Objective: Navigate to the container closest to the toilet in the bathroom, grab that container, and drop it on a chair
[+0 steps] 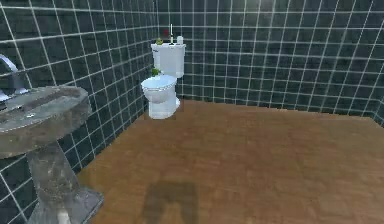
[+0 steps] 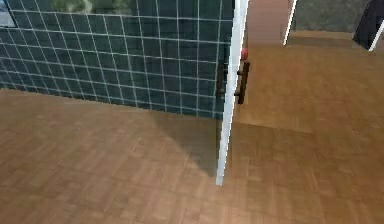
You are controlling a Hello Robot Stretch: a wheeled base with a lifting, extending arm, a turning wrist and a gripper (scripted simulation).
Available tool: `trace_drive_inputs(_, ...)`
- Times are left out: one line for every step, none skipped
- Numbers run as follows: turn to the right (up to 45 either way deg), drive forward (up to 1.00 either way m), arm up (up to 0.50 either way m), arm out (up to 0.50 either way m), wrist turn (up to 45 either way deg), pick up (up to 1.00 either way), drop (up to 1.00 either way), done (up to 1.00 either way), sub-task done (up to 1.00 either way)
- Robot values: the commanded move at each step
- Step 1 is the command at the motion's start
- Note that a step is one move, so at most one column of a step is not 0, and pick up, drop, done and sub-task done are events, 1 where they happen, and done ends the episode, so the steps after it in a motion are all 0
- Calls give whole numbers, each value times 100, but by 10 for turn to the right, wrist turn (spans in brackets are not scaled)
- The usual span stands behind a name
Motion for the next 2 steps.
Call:
trace_drive_inputs(0,100,0,0,0,0,0,0,0)
trace_drive_inputs(0,40,0,0,0,0,0,0,0)
